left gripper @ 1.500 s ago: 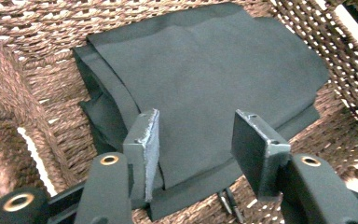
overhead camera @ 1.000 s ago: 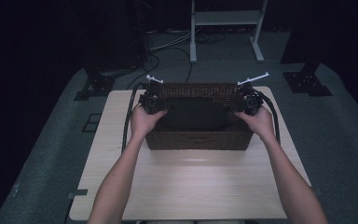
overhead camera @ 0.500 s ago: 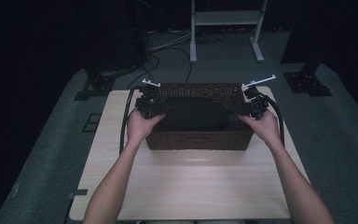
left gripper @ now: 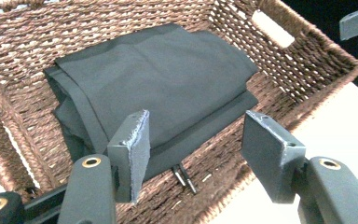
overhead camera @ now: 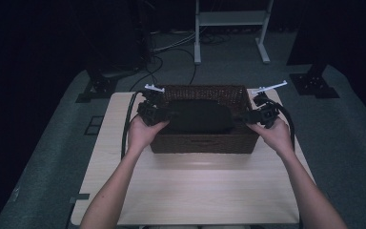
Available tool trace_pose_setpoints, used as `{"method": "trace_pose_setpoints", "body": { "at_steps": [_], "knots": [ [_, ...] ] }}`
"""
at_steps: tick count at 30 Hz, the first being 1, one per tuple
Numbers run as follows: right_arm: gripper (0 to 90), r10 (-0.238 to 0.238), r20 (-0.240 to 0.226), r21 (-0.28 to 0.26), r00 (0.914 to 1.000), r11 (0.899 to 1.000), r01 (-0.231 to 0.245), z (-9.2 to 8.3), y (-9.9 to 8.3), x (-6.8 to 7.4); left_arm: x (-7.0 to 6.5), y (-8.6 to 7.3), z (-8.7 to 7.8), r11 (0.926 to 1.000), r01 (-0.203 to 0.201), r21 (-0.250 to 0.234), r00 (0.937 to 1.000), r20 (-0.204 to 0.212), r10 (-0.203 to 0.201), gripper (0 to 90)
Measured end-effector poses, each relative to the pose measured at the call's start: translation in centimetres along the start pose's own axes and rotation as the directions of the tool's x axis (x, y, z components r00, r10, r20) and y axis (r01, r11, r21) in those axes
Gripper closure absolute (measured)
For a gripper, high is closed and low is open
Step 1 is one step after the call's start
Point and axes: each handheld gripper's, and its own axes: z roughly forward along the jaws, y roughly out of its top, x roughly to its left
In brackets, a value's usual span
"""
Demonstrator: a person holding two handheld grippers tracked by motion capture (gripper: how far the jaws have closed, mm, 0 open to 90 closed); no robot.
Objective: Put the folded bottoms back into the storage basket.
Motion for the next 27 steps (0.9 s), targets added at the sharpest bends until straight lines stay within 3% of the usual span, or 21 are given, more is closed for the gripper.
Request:
{"method": "trace_pose_setpoints", "body": {
  "at_steps": [14, 27],
  "knots": [
    [44.5, -0.005, 0.005, 0.000, 1.0000, 1.000, 0.005, -1.7, -2.4, -0.1, -1.5, -1.3, -1.1, 0.9995, -0.033, -0.005, 0.9994, 0.014, 0.033, 38.2],
    [42.6, -0.016, 0.004, -0.003, 0.9999, 1.000, 0.016, -2.4, -3.9, 0.4, -2.1, -2.9, -1.8, 0.9991, -0.036, -0.021, 0.9989, 0.028, 0.037, 35.0]
  ]
}}
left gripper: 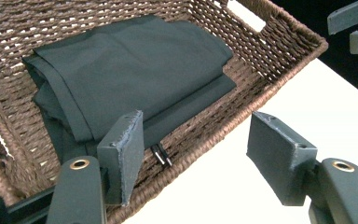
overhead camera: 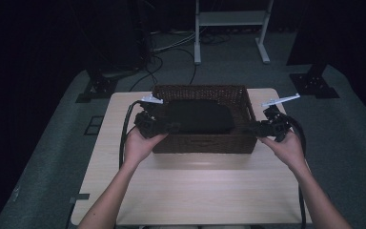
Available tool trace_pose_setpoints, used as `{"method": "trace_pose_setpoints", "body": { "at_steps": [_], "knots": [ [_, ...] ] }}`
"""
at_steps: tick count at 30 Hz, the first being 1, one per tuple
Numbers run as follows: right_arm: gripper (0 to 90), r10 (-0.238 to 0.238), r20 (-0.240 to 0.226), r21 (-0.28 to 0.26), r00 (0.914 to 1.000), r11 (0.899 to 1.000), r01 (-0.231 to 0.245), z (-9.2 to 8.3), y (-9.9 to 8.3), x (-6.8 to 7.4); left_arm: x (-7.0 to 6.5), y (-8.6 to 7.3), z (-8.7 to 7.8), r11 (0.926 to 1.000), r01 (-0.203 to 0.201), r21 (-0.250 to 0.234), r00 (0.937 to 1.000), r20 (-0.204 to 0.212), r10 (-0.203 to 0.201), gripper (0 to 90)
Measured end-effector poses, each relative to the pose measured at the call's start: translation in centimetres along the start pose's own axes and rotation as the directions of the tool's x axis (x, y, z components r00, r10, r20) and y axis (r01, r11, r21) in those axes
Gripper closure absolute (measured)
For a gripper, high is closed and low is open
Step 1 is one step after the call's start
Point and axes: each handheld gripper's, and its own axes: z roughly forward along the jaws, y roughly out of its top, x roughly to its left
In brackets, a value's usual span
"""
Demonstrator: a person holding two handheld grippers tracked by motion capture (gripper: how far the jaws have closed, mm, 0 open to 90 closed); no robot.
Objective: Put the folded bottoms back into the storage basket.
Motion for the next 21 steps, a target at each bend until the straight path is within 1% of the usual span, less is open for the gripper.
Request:
{"method": "trace_pose_setpoints", "body": {
  "at_steps": [5, 9, 11, 15, 21],
  "knots": [
    [42.1, 0.000, -0.004, -0.009, 1.0000, 1.000, 0.000, -0.3, -0.5, 0.1, -0.2, -0.4, -0.3, 1.0000, -0.005, -0.003, 1.0000, 0.002, 0.005, 34.3],
    [40.7, -0.006, -0.001, -0.012, 1.0000, 1.000, 0.006, -0.5, -0.8, 0.3, -0.3, -0.9, -0.5, 0.9999, 0.003, -0.010, 1.0000, 0.001, -0.003, 33.3],
    [40.2, -0.005, -0.001, -0.018, 1.0000, 1.000, 0.005, -0.6, -0.9, 0.4, -0.2, -1.1, -0.4, 1.0000, 0.002, -0.003, 1.0000, 0.002, -0.002, 32.2],
    [39.5, -0.004, 0.000, -0.021, 1.0000, 1.000, 0.004, -0.8, -1.3, 0.5, -0.3, -1.6, -0.4, 0.9999, 0.009, -0.012, 1.0000, 0.003, -0.009, 31.2],
    [37.9, -0.008, 0.002, -0.019, 1.0000, 1.000, 0.008, -0.9, -1.9, 0.6, -0.5, -2.1, -0.8, 0.9998, 0.007, -0.016, 1.0000, 0.007, -0.007, 29.6]
  ]
}}
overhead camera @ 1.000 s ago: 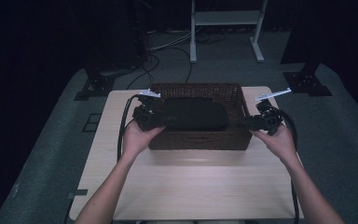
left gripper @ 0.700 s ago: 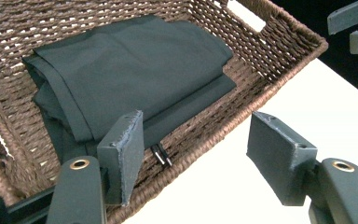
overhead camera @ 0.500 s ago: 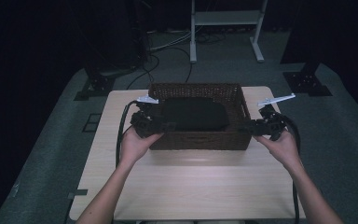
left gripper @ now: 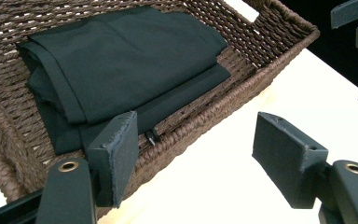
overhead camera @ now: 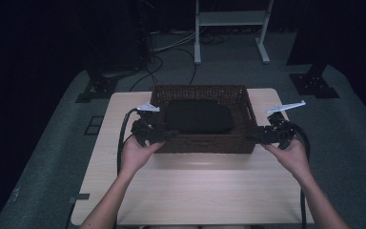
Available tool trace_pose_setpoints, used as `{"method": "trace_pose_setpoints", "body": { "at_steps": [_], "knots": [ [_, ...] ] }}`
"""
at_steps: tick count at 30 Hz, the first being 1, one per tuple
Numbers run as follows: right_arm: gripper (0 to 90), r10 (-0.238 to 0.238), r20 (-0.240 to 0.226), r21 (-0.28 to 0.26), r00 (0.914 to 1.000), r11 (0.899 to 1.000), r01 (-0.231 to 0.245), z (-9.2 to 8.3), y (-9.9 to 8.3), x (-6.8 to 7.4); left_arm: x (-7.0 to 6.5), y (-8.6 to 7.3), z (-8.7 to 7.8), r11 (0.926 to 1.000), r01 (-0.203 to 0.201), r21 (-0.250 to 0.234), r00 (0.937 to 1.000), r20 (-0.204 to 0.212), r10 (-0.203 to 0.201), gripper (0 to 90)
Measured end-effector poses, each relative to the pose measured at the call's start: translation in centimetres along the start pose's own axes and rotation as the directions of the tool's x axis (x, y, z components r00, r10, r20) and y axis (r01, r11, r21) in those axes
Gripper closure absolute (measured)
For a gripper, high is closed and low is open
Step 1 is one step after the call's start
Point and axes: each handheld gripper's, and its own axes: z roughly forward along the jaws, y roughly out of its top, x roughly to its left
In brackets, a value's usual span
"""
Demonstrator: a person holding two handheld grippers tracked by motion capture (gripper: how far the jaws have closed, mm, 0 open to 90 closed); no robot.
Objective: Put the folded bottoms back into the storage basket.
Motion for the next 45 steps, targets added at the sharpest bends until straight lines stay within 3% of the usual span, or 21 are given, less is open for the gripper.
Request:
{"method": "trace_pose_setpoints", "body": {
  "at_steps": [17, 29, 45],
  "knots": [
    [32.3, 0.004, 0.006, -0.003, 1.0000, 1.000, -0.004, -0.3, -1.4, 0.2, -0.5, -1.6, -0.5, 0.9999, 0.013, -0.003, 0.9995, 0.028, -0.013, 24.6],
    [29.9, 0.007, 0.003, -0.006, 1.0000, 1.000, -0.007, -0.5, -2.3, 0.4, -0.7, -2.6, -0.9, 0.9999, 0.013, -0.002, 0.9998, 0.016, -0.013, 20.9],
    [29.0, 0.019, 0.000, 0.006, 0.9998, 1.000, -0.019, 0.0, -4.1, 0.2, -0.9, -4.2, -1.2, 0.9996, 0.018, -0.021, 0.9994, 0.031, -0.017, 18.2]
  ]
}}
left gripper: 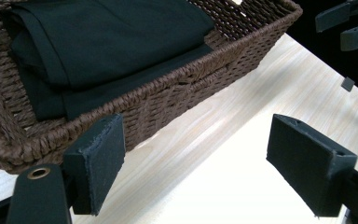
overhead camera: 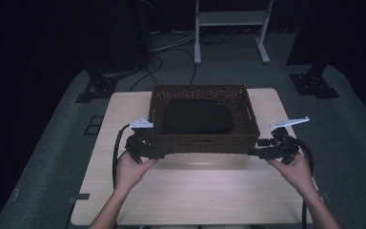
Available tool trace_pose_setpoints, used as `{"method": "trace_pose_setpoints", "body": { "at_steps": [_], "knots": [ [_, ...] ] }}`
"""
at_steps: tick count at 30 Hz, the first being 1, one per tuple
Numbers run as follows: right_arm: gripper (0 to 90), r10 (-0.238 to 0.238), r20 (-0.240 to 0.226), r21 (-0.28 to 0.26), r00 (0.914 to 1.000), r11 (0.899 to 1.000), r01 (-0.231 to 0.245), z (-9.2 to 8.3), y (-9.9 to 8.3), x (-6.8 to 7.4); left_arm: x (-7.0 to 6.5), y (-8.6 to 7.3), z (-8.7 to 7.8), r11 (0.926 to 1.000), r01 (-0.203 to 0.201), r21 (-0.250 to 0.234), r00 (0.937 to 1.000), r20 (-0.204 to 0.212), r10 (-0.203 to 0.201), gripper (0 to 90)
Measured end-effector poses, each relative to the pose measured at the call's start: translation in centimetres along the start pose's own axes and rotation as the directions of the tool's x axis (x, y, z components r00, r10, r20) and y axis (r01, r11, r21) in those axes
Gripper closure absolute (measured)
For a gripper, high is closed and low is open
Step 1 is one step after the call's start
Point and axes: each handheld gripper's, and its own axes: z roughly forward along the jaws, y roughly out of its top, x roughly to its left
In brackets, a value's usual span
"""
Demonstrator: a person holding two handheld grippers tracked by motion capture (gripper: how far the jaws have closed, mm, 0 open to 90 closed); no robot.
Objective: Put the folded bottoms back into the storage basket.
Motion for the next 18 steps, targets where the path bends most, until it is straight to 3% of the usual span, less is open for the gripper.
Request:
{"method": "trace_pose_setpoints", "body": {
  "at_steps": [18],
  "knots": [
    [28.8, 0.027, -0.011, 0.002, 0.9996, 1.000, -0.027, 0.1, -1.9, -0.5, 0.2, -1.9, -0.2, 0.9998, 0.019, -0.008, 0.9998, 0.000, -0.019, 17.4]
  ]
}}
